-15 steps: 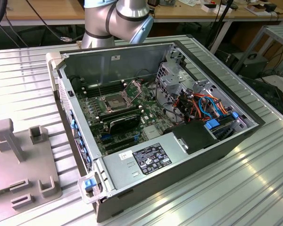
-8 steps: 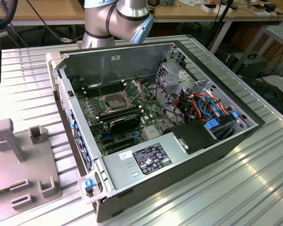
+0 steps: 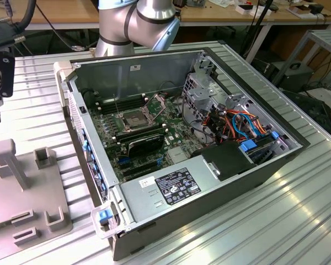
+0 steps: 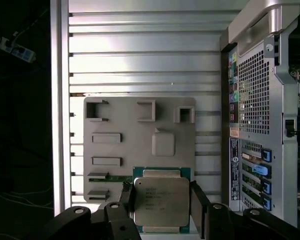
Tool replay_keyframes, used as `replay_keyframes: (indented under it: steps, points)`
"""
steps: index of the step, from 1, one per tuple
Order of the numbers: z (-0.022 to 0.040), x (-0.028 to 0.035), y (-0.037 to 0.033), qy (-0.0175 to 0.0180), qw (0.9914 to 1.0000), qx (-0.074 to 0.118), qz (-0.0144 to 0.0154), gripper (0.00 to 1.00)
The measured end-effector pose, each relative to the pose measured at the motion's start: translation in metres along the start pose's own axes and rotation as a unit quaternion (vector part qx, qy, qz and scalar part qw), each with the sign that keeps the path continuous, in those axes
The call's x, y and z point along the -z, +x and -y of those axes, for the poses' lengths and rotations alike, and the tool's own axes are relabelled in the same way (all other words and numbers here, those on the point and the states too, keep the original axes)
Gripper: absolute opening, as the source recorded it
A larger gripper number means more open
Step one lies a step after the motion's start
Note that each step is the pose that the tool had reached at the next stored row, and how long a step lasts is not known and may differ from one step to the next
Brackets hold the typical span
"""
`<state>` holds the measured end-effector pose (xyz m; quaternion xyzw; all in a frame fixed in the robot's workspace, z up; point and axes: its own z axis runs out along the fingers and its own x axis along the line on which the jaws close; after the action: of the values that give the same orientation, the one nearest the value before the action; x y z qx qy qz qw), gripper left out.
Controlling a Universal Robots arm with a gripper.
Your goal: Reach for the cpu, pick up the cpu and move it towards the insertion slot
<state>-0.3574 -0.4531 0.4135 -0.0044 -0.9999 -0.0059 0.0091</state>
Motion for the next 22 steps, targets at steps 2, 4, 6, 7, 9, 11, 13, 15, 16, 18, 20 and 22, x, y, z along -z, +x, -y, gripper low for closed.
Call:
replay_keyframes:
  steps: [2, 4, 6, 7, 9, 11, 13, 15, 16, 18, 20, 22]
  points:
    - [0.0, 0.0, -0.0023, 0.0, 1.0, 0.0, 0.0, 0.55]
    - [0.0, 0.0001, -0.0046, 0.0, 1.0, 0.0, 0.0, 0.55]
    - [-0.0001, 0.0002, -0.0076, 0.0, 1.0, 0.0, 0.0, 0.55]
    - [-0.0001, 0.0001, -0.0097, -0.0001, 1.0, 0.0, 0.0001, 0.55]
    - [-0.0001, 0.0002, -0.0133, 0.0, 1.0, 0.0, 0.0, 0.55]
    - [-0.0002, 0.0002, -0.0164, 0.0, 1.0, 0.0, 0.0, 0.55]
    - [-0.0002, 0.0003, -0.0195, 0.0, 1.0, 0.0, 0.0, 0.55]
    - [-0.0002, 0.0004, -0.0227, 0.0, 1.0, 0.0, 0.0, 0.55]
    - [-0.0002, 0.0005, -0.0245, 0.0, 1.0, 0.0, 0.0, 0.55]
    - [-0.0003, 0.0005, -0.0286, 0.0, 1.0, 0.0, 0.0, 0.55]
    - [-0.0003, 0.0005, -0.031, 0.0, 1.0, 0.0, 0.0, 0.55]
    - [-0.0003, 0.0006, -0.0331, 0.0, 1.0, 0.0, 0.0, 0.55]
